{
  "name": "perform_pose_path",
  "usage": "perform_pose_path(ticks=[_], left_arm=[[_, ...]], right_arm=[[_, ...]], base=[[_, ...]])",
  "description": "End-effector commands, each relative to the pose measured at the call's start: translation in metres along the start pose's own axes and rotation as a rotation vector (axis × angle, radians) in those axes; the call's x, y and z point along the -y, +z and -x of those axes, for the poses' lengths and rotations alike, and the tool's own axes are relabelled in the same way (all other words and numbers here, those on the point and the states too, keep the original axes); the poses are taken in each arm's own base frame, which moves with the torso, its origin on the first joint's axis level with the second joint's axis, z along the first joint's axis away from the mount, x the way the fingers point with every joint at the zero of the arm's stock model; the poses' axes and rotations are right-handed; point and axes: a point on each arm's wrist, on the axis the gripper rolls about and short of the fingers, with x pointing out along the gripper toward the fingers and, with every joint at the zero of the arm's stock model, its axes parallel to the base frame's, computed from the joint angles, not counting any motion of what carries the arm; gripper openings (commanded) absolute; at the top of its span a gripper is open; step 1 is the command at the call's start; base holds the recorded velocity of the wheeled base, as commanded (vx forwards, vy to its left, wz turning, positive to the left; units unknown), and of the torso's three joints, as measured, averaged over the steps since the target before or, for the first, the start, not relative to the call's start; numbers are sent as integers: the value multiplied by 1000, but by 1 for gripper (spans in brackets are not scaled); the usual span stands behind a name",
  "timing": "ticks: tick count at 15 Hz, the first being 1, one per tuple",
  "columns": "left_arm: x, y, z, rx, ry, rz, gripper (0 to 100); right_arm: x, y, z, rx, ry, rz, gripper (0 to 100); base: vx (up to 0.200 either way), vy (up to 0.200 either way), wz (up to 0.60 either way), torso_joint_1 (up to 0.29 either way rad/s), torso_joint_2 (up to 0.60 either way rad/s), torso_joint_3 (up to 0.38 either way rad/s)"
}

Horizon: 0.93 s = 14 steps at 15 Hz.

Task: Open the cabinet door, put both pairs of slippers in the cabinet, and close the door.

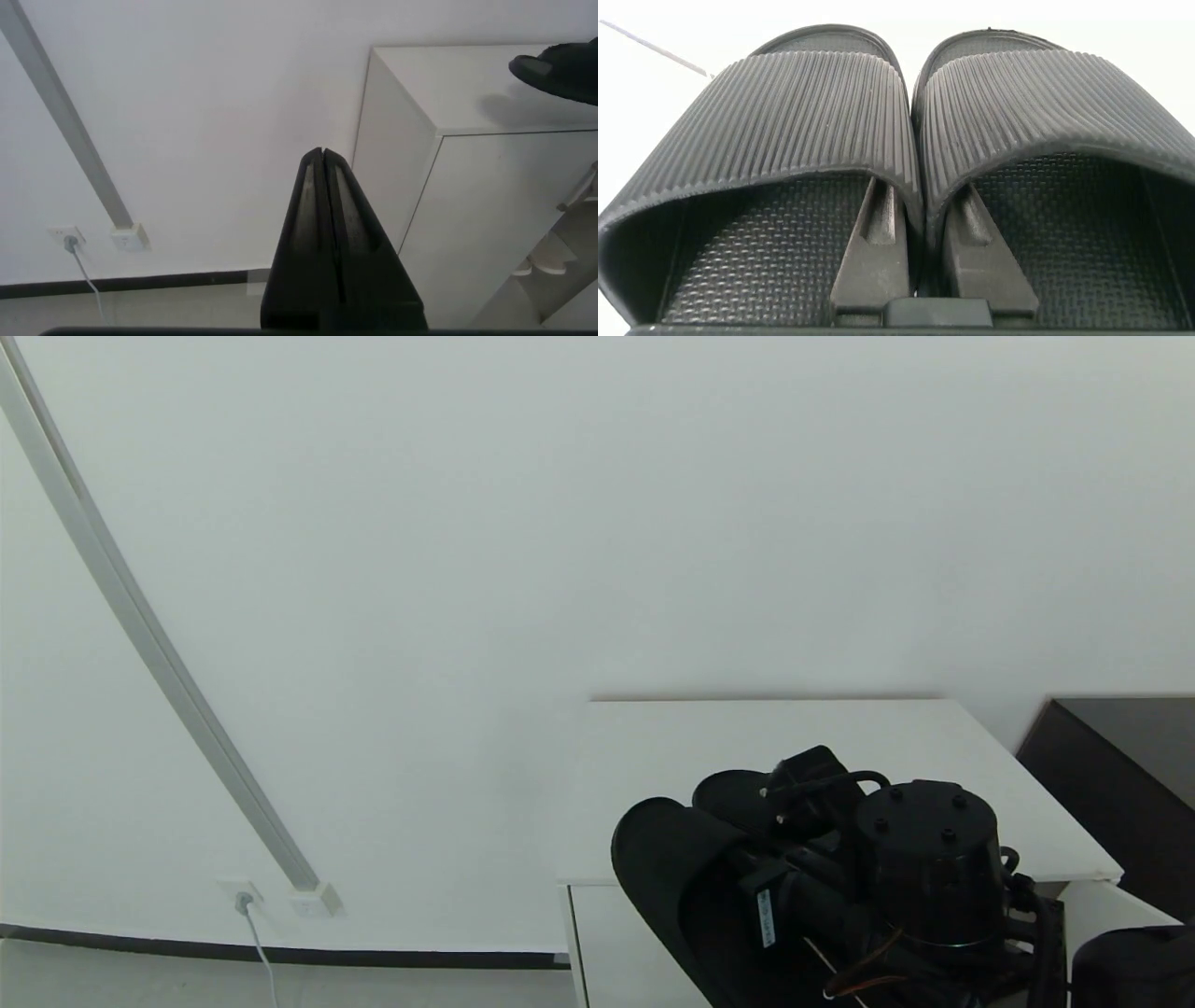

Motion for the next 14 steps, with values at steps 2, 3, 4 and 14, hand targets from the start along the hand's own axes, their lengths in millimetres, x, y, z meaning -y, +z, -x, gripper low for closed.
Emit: perform_pose_path(ticks=[2, 3, 4, 14], left_arm=[[0, 0, 0, -3, -2, 1, 0], [0, 0, 0, -3, -3, 1, 0], [0, 0, 0, -3, -5, 1, 0], [0, 0, 0, -3, -3, 1, 0]], right_arm=[[-1, 0, -1, 3, 1, -1, 0], [-2, 2, 0, 9, 7, 0, 0], [-4, 2, 0, 8, 14, 2, 0], [-5, -2, -1, -4, 15, 8, 0]], base=[[-200, 0, 0, 5, 2, 0], [-200, 0, 0, 22, 12, 2], [-200, 0, 0, 17, 7, -7], [-160, 0, 0, 0, 1, 2]])
